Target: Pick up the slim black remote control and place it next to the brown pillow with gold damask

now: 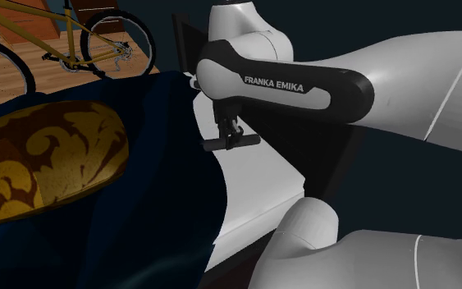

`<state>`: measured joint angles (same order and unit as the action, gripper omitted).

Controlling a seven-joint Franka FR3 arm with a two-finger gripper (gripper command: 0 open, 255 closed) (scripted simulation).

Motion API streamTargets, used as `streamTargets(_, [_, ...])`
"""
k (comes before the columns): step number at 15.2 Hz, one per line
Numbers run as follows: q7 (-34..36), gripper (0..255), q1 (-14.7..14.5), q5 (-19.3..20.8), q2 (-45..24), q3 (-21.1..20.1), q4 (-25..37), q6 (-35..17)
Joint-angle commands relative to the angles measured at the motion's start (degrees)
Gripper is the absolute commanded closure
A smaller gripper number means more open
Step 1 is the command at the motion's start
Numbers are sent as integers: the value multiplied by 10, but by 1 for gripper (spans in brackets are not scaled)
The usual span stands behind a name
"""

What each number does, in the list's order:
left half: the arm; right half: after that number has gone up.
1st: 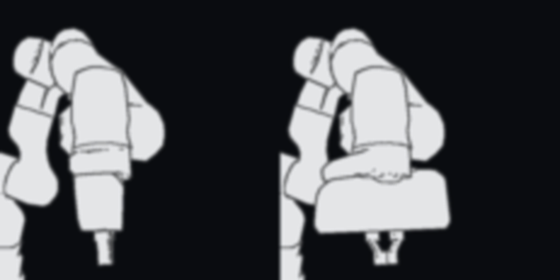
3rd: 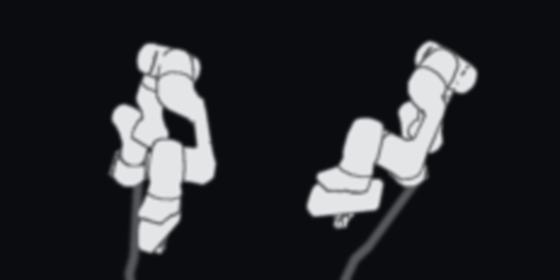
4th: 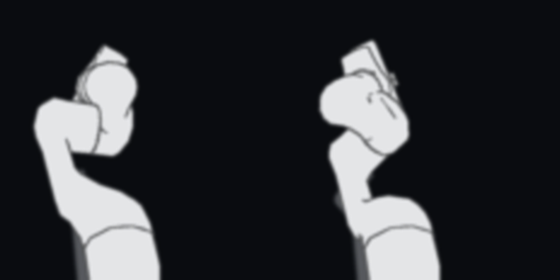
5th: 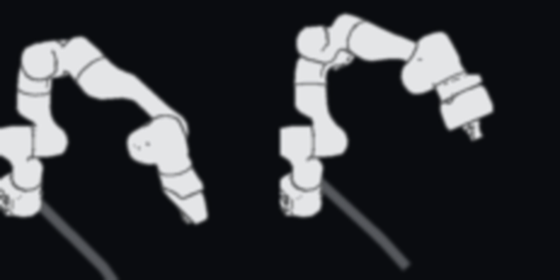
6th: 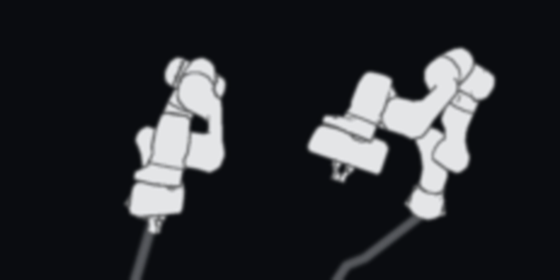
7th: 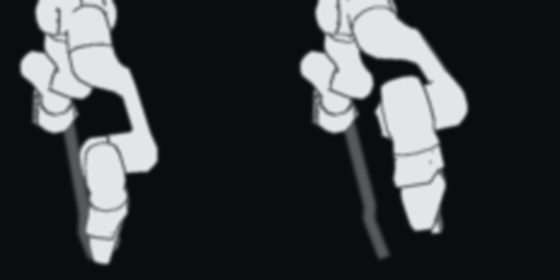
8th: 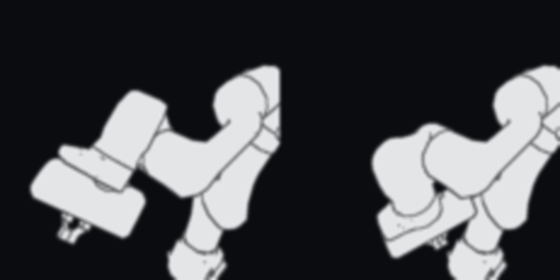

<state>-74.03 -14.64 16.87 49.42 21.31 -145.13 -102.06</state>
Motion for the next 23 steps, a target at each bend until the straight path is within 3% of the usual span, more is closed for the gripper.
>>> streamTargets(1, [-1, 255, -1, -3, 1, -4, 16, 17])
streamTargets(23, [-13, 255, -18, -35, -46, -33, 209, 163])
